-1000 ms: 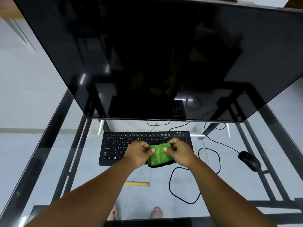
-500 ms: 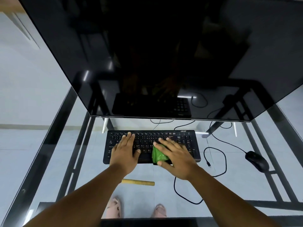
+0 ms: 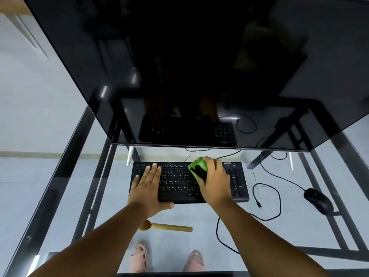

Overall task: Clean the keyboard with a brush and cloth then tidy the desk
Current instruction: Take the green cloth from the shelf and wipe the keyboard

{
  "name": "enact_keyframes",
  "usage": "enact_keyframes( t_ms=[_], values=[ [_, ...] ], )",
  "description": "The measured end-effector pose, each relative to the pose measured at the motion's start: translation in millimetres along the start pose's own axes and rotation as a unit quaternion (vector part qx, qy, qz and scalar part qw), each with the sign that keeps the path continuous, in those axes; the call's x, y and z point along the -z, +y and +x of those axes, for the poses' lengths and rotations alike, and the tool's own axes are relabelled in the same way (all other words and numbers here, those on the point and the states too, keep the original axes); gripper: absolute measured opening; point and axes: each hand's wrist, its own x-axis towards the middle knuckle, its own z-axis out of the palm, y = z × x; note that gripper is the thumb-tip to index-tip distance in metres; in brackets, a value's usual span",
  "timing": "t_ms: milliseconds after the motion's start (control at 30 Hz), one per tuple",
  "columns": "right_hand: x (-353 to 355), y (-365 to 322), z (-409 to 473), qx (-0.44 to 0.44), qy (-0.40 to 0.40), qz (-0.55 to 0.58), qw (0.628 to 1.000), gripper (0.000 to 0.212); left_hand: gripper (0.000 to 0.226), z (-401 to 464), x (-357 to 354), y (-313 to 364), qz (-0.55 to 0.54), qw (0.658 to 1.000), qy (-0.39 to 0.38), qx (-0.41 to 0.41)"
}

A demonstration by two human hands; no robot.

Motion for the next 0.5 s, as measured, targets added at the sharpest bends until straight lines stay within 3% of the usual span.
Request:
enact_keyframes(
  t_ms=[67,167,233,500],
  values=[
    [-3,-11,11,0.004,-0.014,-0.007,1.0,0.052,0.132,1,1,-5,0.011,1.0,-0.009,0.008],
    [-9,-19,12,0.085,-0.105,-0.081,0.988,0.064,0.138,1,4,-11,0.031,0.999,-0.016,0.019],
    [-12,-15,8,0.118,-0.116,-0.123,0.978,0.067,0.14,1,6,-16,0.031,0.999,-0.019,0.029],
    [-18,-24,33,-0.006,-0.09,-0.105,0.99,0.058,0.142,2,15,-42,0.046,0.998,-0.03,0.041]
  ],
)
